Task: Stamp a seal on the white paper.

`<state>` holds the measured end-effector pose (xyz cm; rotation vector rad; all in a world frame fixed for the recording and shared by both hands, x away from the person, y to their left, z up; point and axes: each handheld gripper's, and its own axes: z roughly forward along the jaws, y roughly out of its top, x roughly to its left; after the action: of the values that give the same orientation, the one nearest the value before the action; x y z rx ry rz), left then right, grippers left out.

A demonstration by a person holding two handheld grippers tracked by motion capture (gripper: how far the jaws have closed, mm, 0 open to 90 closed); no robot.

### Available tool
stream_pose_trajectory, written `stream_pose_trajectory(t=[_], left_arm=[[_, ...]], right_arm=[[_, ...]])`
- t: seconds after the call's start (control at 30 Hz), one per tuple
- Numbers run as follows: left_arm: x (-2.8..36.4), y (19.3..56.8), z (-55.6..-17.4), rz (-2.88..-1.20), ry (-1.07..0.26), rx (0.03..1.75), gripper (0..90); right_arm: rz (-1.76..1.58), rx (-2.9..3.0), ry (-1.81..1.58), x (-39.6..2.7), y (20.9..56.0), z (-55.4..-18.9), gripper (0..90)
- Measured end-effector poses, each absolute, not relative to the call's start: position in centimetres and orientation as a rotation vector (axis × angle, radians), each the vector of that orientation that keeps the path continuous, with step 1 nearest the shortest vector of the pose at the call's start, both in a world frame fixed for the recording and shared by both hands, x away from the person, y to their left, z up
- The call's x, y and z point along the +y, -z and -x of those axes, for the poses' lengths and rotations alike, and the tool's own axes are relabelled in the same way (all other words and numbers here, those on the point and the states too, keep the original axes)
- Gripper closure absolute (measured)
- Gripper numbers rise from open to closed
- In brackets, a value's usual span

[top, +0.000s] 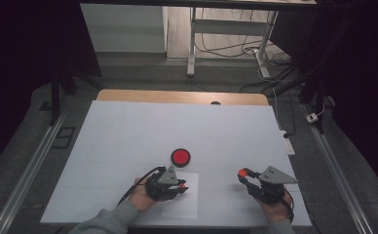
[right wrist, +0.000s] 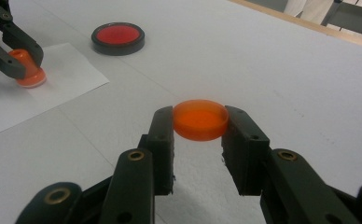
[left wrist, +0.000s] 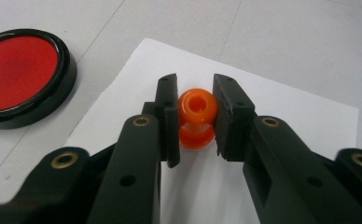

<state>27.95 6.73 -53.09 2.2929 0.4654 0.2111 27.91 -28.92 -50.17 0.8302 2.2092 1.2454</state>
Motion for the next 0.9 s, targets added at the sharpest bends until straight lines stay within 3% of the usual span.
stream_pose_trajectory(t=[0.6, 0.9], left_arm=[[6.8, 53.1, -27.9, -2.278, -0.218, 0.465, 72.7], [7.9, 51.7, -28.5, -2.124, -0.149, 0.542, 72.6]], right_arm=[[-0.832, 2.206, -1.245, -29.0, 50.1, -27.9, 64.6], [-0.832, 2.202, -1.250, -29.0, 50.1, -27.9, 64.6]])
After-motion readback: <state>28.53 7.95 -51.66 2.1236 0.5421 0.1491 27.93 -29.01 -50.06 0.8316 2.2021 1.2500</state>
